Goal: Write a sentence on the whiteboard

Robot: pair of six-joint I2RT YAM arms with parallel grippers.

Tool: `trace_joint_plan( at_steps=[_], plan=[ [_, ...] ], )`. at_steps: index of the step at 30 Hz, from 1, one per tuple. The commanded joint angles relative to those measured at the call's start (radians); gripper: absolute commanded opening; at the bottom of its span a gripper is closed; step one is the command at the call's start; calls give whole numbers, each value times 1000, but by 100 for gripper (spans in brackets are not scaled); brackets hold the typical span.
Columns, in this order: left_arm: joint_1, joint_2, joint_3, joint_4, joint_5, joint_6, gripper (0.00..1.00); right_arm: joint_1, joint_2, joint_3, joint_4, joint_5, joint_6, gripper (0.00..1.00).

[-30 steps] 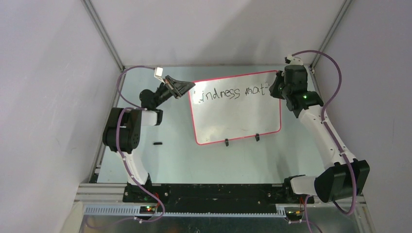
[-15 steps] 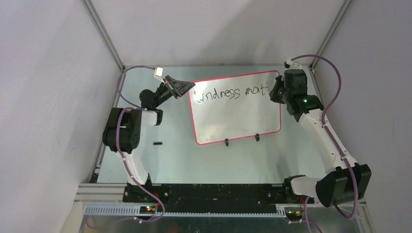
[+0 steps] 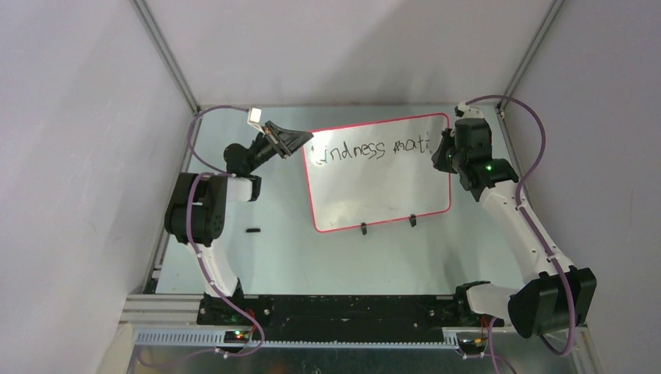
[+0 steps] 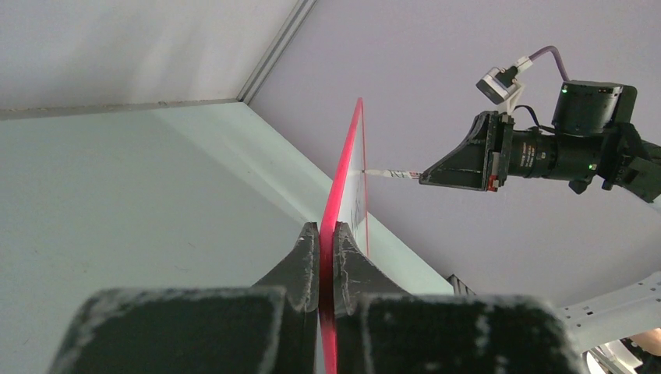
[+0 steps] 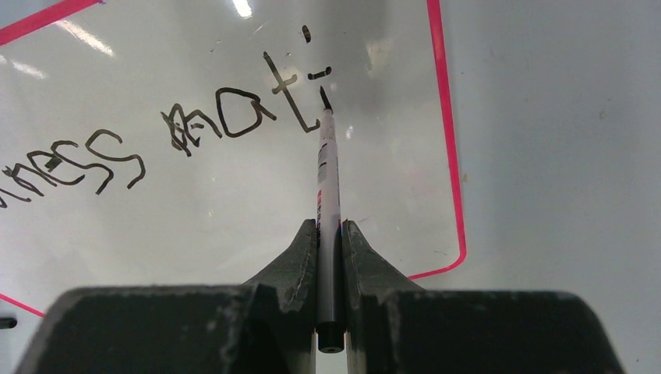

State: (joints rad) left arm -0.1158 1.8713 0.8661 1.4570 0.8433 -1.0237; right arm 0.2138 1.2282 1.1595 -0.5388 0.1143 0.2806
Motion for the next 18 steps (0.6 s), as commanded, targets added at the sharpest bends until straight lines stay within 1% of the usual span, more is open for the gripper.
trace_joint_plan(
  at_steps=[1, 9, 18],
  plan=[
    [11, -21, 7, 46, 24, 54, 0, -4, -12, 38, 51, -14, 8, 0],
    [10, -21, 9, 45, 24, 53, 0, -8, 37, 100, 57, -8, 6, 0],
    [10, -19, 10, 45, 24, 51, 0, -12, 48, 144, 53, -5, 3, 0]
  ],
)
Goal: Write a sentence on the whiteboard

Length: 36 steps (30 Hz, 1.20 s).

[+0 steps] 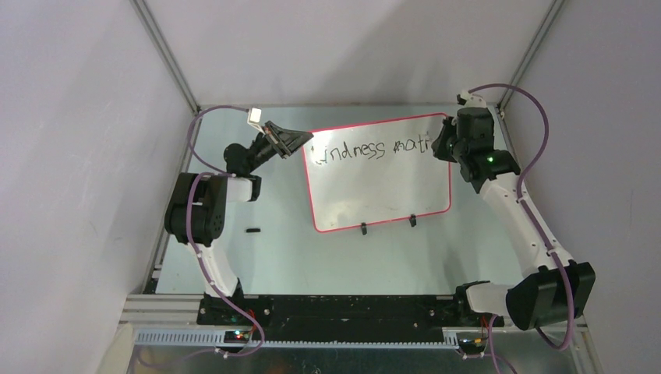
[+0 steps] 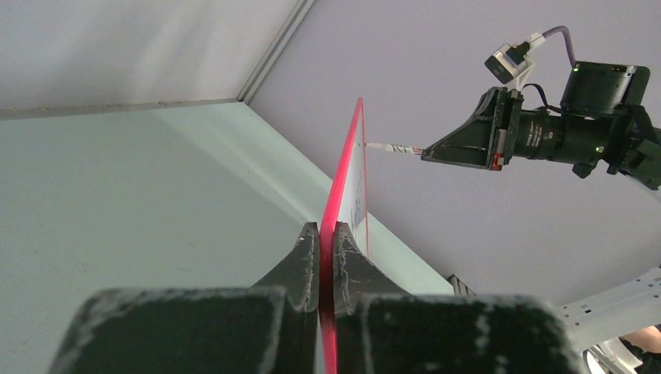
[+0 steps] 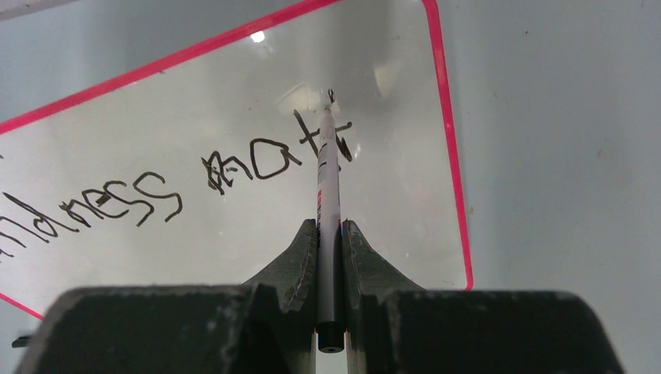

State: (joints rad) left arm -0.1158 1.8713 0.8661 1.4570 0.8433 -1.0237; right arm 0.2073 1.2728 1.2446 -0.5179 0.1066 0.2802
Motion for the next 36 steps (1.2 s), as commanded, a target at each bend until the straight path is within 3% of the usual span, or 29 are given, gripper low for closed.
trace_joint_plan(
  at_steps=[1, 15, 36],
  plan=[
    [11, -20, 10, 46, 24, 52, 0, -8, 4, 60, 32, 3, 2, 0],
    [11, -20, 10, 45, 24, 52, 0, -13, 39, 66, 2, 3, 2, 0],
    [11, -23, 7, 47, 24, 53, 0, 9, -39, -51, -30, 9, 6, 0]
  ],
)
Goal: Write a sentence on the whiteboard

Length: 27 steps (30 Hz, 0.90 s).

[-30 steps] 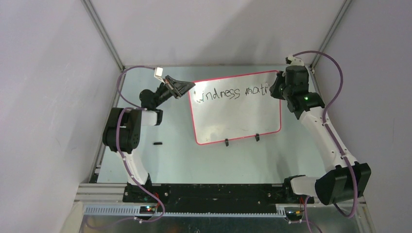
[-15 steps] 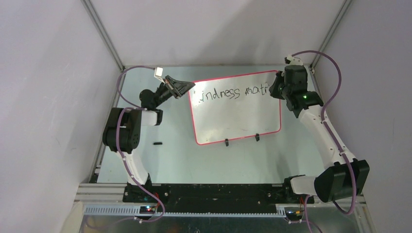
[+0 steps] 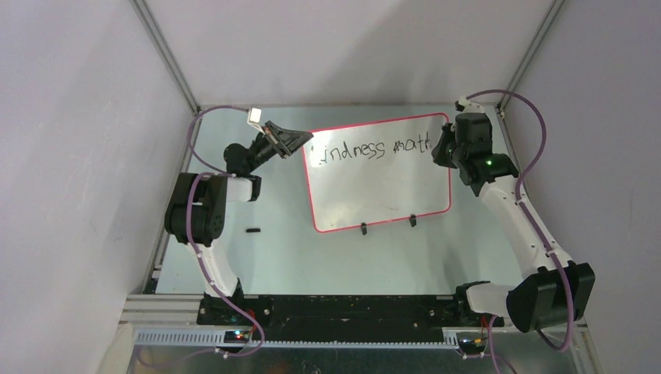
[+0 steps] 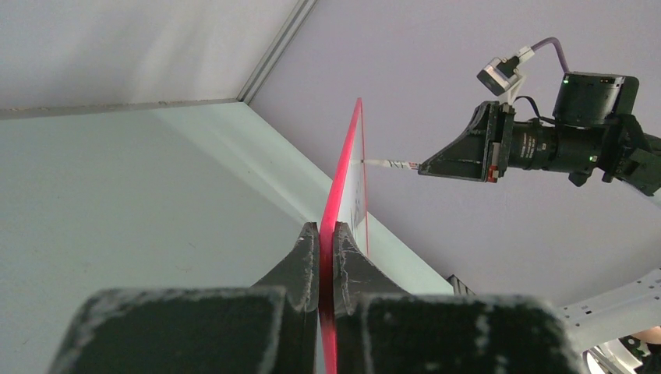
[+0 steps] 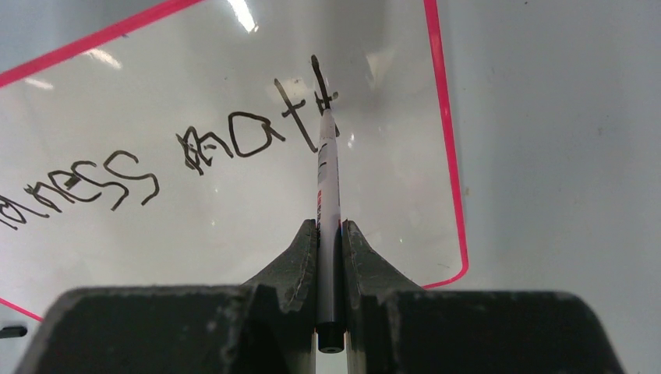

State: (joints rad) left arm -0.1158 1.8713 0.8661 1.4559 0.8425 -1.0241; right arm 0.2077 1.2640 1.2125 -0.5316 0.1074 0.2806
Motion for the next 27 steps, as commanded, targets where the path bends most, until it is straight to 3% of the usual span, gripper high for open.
trace_joint_plan(
  at_steps=[1, 27],
  plan=[
    [11, -22, 7, 47, 25, 53, 0, 10, -35, -23, -16, 10, 5, 0],
    [11, -23, 7, 45, 25, 53, 0, -14, -70, -41, 15, -18, 11, 0]
  ],
)
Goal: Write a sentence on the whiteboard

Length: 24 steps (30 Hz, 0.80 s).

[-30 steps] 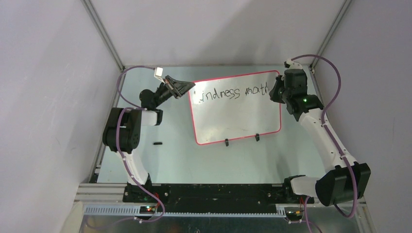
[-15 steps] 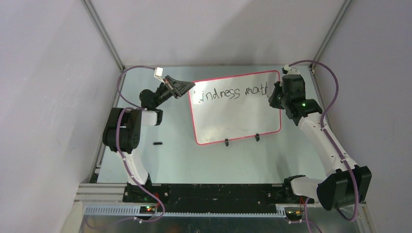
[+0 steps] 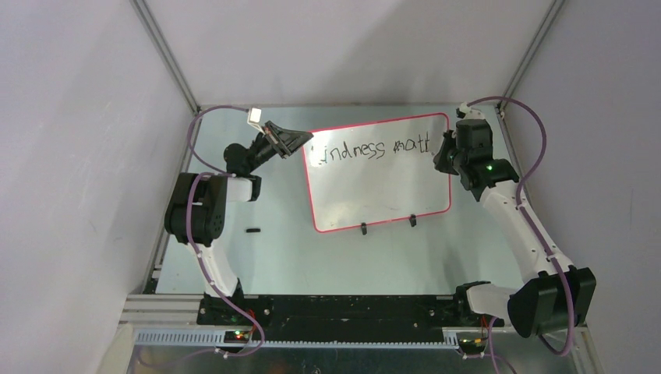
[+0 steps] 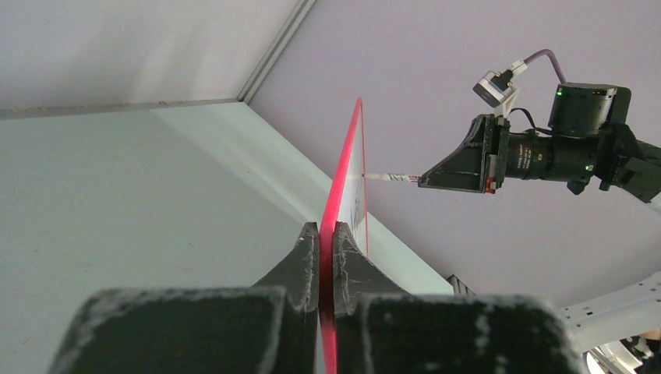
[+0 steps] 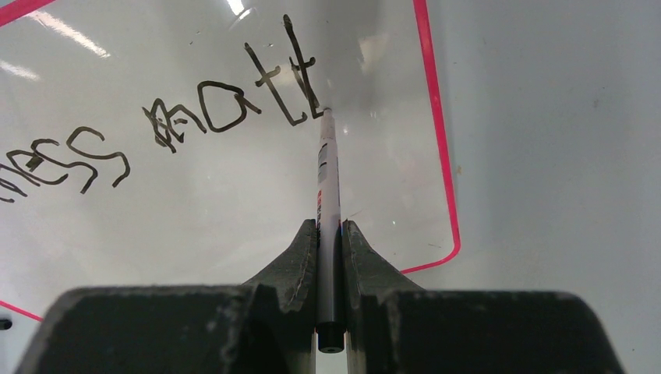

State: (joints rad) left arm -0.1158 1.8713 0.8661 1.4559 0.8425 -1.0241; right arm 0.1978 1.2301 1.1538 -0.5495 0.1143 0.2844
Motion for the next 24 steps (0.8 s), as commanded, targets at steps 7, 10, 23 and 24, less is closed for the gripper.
trace_joint_plan(
  at_steps=[7, 10, 23, 24],
  plan=[
    [12, -24, 8, 44, 24, 55, 0, -5, -88, 31, 41, -55, 4, 0],
    [12, -23, 8, 43, 24, 55, 0, -9, -91, 36, 42, -48, 3, 0],
    [12, -22, 9, 43, 24, 54, 0, -15, -42, 45, 47, -13, 5, 0],
    [12, -23, 8, 43, 24, 55, 0, -16, -40, 45, 48, -9, 5, 0]
  ],
)
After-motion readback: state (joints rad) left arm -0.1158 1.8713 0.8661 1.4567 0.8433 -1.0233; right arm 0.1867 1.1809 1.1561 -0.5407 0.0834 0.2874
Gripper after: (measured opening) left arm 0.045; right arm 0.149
